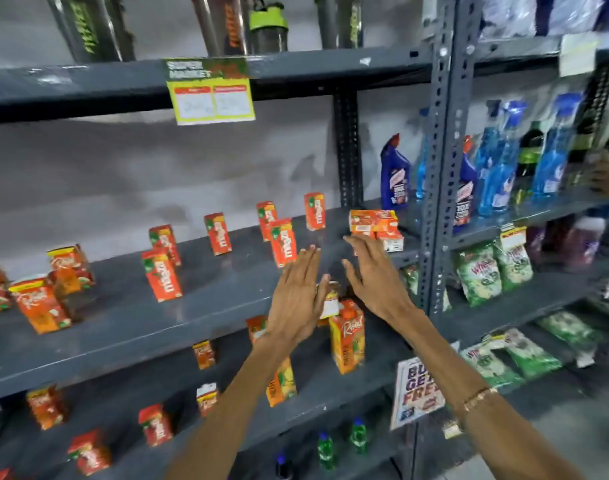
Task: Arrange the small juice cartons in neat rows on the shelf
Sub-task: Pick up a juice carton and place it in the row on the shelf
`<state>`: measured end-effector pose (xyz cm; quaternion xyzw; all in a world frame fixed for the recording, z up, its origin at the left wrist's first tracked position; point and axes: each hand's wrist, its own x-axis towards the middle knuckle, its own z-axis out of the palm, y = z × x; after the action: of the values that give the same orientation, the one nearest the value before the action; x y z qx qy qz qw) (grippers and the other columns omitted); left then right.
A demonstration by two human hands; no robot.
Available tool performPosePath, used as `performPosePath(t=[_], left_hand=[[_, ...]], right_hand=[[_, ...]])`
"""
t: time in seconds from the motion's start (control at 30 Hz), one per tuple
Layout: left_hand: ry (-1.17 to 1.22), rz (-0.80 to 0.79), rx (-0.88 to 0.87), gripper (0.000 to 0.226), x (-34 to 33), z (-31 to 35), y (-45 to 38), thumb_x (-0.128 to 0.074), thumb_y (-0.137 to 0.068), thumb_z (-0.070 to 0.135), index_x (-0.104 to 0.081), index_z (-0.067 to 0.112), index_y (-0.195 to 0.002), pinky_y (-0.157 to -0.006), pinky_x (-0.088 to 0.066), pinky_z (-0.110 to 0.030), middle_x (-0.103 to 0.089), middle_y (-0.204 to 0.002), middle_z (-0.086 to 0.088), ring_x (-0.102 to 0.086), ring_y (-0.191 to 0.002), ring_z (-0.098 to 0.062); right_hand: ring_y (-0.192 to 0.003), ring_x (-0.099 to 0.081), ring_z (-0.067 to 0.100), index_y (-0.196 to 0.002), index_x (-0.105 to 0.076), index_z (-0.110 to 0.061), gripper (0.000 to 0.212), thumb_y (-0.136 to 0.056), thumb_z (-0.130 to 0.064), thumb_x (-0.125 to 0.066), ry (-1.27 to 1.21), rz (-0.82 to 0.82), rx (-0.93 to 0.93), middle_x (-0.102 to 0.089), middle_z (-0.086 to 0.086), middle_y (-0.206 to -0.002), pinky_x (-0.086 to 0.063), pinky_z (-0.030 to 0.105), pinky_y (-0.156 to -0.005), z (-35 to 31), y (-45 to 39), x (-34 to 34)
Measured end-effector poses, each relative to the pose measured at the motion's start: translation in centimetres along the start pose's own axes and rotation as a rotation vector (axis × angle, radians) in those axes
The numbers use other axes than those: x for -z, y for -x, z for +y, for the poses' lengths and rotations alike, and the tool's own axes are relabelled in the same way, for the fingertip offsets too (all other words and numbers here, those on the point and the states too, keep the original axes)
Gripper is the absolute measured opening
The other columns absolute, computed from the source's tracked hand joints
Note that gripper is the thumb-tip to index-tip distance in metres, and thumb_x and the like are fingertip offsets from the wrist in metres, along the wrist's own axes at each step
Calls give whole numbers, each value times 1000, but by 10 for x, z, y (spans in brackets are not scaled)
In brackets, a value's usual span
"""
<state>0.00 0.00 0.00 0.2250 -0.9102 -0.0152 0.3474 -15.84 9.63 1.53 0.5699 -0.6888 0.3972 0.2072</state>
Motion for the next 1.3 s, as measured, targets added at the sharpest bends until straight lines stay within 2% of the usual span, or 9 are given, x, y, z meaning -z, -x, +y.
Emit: performPosePath(t=[0.13, 0.27, 0.43, 0.5, 0.63, 0.8, 0.9, 1.1, 1.3], left_hand=[[-67, -208, 90, 57, -24, 0, -22, -24, -108, 44, -30, 13, -156, -126, -17, -43, -37, -161, -7, -28, -152, -23], [-198, -251, 67, 63, -36, -6, -24, -16, -106, 51, -31, 16, -156, -125, -19, -44, -36, -162, -1, -26, -153, -18], [-152, -244, 86, 60, -37, -6, -25, -19, -107, 50, -32, 17, -156, -126, -17, -43, -35, -163, 1, -24, -153, -15], [-148, -237, 80, 60, -37, -6, -24, -21, -107, 50, -32, 17, -156, -126, -17, -42, -35, -163, 1, -24, -153, -15], [-132, -257, 84, 60, -36, -7, -25, -21, -107, 50, -29, 19, -157, -127, -13, -40, -32, -164, 2, -22, -154, -13], [-84, -298, 87, 63, -35, -11, -26, -20, -106, 54, -25, 19, -159, -127, -11, -42, -26, -167, 3, -16, -155, -12], [-76, -324, 76, 65, -35, -13, -28, -19, -105, 56, -22, 20, -159, -127, -9, -43, -22, -168, 4, -12, -156, -12], [-61, -309, 73, 66, -36, -16, -28, -20, -105, 57, -23, 19, -159, -128, -7, -39, -24, -167, 2, -14, -155, -12], [-137, -235, 86, 67, -34, -17, -19, -21, -104, 60, -28, 19, -157, -127, -9, -34, -31, -165, 1, -20, -154, -13]], right_hand=[[-134, -45, 32, -143, -45, -7, 51, -95, -19, -56, 80, -9, -73, -47, 15, -144, -40, 45, -114, 44, -39, 11], [-140, -39, 34, -146, -39, -6, 67, -88, -22, -67, 168, -91, -163, -40, 16, -148, -39, 50, -115, 77, -74, 14], [-154, 1, 45, -154, -19, -5, 91, -87, -35, -72, 174, -368, -365, -6, 26, -164, -18, 60, -123, 102, -106, 9], [-153, 7, 46, -151, -25, -6, 85, -87, -37, -72, 140, -445, -426, -2, 28, -163, -14, 60, -123, 109, -116, 7], [-143, -26, 45, -124, -46, -7, 52, -88, -32, -74, 52, -491, -510, -30, 28, -150, -30, 52, -118, 115, -124, 9], [-117, -56, 38, -120, -44, -7, 67, -77, -43, -82, -104, -328, -472, -55, 21, -127, -50, 51, -99, 105, -124, 14], [-98, -66, 28, -109, -52, -12, 56, -74, -42, -85, -370, -165, -423, -67, 10, -106, -55, 33, -78, 95, -121, 19], [-103, -64, 11, -130, -51, -21, 73, -70, -3, -87, -872, 46, -554, -65, -4, -110, -55, 41, -98, 81, -119, 12], [-113, -70, 30, -120, -61, -21, 56, -75, 5, -79, -1212, 94, -592, -75, 11, -117, -56, 48, -95, 73, -118, 7]])
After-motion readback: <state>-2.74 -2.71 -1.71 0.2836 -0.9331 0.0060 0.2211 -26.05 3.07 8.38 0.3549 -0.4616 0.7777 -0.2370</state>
